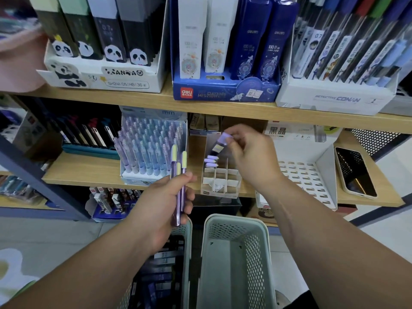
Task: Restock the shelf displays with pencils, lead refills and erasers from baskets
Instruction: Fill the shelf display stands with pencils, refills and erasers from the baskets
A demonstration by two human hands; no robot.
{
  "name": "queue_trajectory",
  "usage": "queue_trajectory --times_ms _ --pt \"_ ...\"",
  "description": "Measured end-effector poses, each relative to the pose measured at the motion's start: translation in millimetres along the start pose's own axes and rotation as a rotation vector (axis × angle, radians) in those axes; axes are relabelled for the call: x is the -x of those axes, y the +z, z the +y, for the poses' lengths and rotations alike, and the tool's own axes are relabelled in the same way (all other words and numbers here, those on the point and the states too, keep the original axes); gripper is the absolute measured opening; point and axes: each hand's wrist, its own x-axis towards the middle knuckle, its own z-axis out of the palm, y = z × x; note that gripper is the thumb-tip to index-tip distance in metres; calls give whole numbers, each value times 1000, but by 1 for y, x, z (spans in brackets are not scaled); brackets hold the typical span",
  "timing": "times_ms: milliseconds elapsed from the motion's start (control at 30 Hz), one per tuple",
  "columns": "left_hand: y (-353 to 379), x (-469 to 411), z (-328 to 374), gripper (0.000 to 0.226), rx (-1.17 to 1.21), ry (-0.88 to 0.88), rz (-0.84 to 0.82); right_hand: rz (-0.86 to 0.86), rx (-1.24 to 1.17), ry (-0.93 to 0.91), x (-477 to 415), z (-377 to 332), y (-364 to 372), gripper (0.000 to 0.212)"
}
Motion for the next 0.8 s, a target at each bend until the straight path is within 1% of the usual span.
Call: queue_trajectory --times_ms 100,300,500,600,667,700,733,800 --pt "-6 -1 1 28 -7 -12 2 -89 16 14 -7 4 14 12" --pt "-12 -2 3 30 -16 -19 17 -243 70 39 -9 1 26 20" --pt "-11 -2 5 29 17 -40 -2 -208 126 58 -7 2 26 28" --pt "-8 -1 8 29 53 -41 -23 -113 94 69 -6 -3 15 28" --pt "-5 0 9 28 67 -28 -39 -51 27 91 -6 -11 6 24" --pt "-3 0 9 26 60 -19 -47 -55 -55 115 -4 -16 2 20" --pt "-1 1 10 25 46 -8 -55 -93 -176 153 -1 -22 -2 16" --pt "4 3 9 24 0 17 -73 -251 -453 263 9 -35 -7 13"
